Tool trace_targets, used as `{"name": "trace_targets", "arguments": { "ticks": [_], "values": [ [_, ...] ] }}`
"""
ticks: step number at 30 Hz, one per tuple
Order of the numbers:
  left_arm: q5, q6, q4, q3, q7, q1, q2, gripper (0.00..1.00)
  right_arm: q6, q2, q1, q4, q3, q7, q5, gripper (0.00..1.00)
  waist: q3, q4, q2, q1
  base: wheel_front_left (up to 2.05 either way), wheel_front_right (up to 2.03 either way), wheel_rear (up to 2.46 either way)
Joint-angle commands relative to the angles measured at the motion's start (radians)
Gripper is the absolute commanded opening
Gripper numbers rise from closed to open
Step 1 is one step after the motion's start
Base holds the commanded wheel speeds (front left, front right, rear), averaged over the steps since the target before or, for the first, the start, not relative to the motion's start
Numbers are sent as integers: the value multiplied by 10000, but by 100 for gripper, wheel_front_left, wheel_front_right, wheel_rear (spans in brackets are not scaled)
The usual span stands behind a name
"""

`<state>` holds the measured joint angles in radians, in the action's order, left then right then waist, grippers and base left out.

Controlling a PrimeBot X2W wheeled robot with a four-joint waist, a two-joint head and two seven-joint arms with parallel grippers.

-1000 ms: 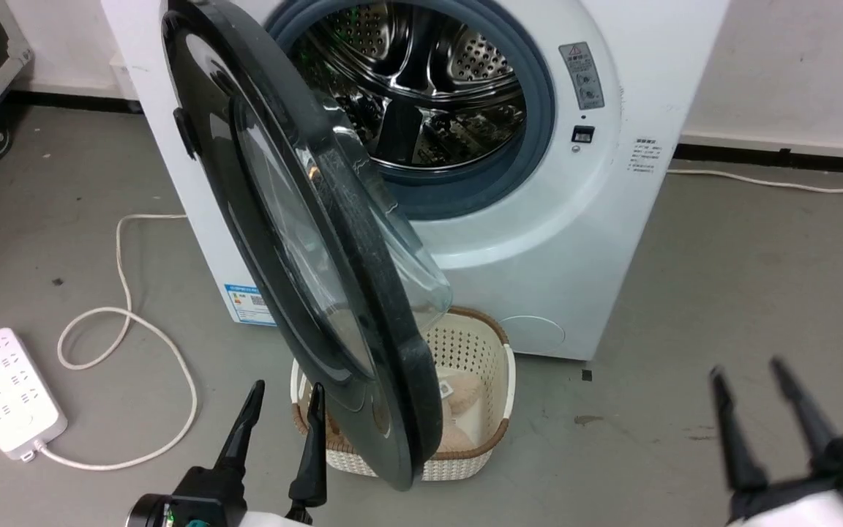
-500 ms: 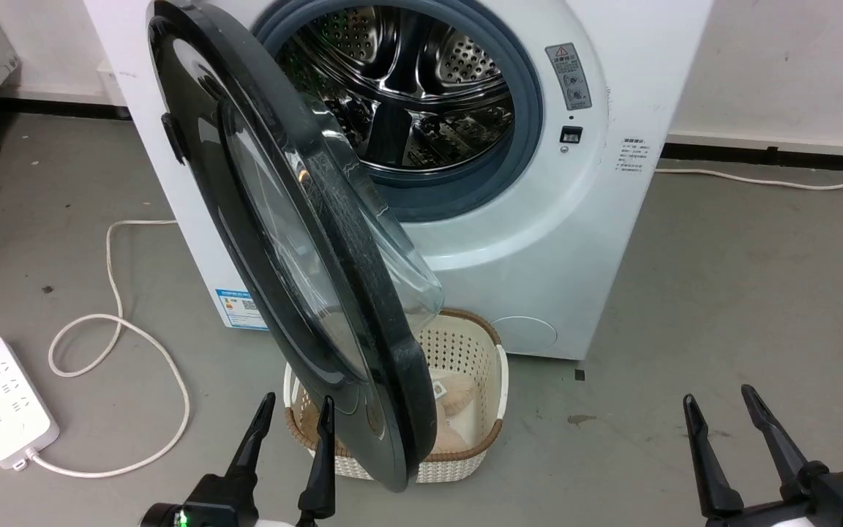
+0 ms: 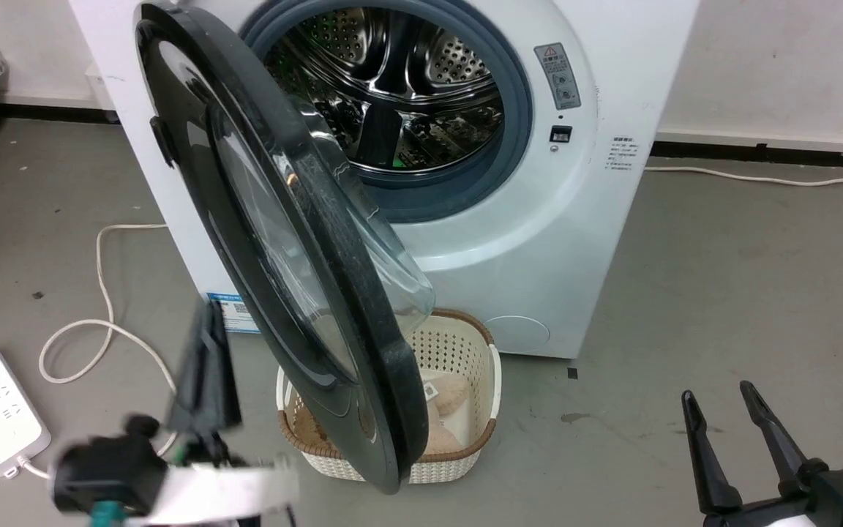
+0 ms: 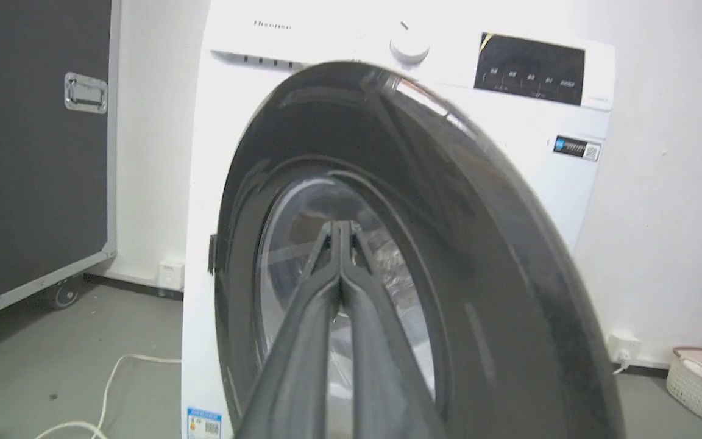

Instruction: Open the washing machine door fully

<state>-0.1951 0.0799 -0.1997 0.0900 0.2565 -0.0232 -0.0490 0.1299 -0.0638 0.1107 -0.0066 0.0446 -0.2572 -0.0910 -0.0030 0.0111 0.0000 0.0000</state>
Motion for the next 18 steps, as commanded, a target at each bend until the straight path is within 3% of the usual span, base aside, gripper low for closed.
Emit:
{"name": "trace_targets", "arguments": {
  "ticks": [1, 11, 18],
  "values": [
    [-38, 114, -510, -36, 53, 356, -13, 0, 8, 44, -154, -15, 34, -44, -47, 100, 3, -35, 0, 0, 0, 0, 0],
    [-35, 298, -2529, 480, 53, 1458, -13, 0, 8, 70, -179, 163, 28, -45, -46, 100, -71, -333, 0, 0, 0, 0, 0],
    [-187, 462, -1724, 2881, -839, 1417, -12, 0, 8, 105, -225, 292, -8, -45, -66, 100, -120, -616, 0, 0, 0, 0, 0]
  ]
}}
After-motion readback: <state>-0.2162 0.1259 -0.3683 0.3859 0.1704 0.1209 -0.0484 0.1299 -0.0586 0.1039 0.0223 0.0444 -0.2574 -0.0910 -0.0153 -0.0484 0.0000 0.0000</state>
